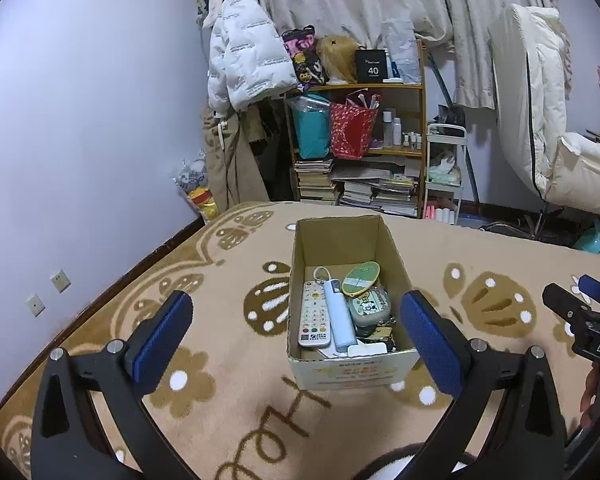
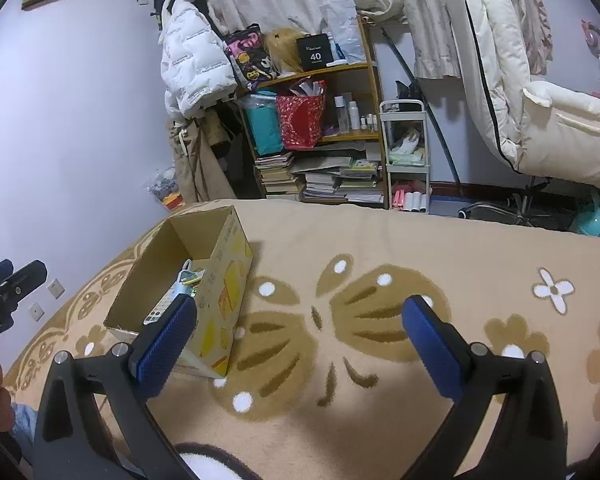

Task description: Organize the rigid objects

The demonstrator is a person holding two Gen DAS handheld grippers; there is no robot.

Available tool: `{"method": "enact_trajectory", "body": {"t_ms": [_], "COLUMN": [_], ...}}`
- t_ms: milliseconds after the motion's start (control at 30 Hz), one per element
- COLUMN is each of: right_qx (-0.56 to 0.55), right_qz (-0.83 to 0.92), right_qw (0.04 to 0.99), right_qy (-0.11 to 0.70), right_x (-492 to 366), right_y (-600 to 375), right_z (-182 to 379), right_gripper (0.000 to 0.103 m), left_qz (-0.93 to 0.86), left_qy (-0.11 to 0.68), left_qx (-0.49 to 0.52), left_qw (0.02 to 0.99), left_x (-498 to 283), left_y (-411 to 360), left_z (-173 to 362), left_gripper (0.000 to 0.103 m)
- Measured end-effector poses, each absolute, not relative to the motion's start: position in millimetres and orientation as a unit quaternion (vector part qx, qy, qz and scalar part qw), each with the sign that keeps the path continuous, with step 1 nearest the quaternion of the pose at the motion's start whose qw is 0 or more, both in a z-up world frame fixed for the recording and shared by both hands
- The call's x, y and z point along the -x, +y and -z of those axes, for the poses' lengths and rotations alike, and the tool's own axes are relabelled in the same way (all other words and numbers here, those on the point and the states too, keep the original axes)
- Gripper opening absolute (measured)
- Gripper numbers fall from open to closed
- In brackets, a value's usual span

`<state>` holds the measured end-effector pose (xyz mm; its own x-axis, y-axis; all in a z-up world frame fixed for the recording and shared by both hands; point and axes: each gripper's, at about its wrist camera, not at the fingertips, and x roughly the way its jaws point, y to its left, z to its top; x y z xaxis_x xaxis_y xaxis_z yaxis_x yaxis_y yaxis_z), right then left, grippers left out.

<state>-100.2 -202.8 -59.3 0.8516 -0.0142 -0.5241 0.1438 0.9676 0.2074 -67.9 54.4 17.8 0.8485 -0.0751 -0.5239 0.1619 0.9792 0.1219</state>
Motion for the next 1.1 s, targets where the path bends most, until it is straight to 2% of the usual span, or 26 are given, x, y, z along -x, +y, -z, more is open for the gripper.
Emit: {"method": "enact_trajectory", "body": {"t_ms": [1100], "right_qx": [-0.112], "right_qz": [0.047], "right_qw": [0.957], "right_qy": [0.265], "right_x": [102.0], "right_y": [-202.5], "right_z": [55.2], "right_gripper": [0.103], "left_qz": [0.071], "left_qy": [0.276], "left_qx": [-0.080], "left_qw": [0.955], "left_x": [66.0], "left_y": [53.3], "left_z": [-18.6], "left_gripper": [0.103]}}
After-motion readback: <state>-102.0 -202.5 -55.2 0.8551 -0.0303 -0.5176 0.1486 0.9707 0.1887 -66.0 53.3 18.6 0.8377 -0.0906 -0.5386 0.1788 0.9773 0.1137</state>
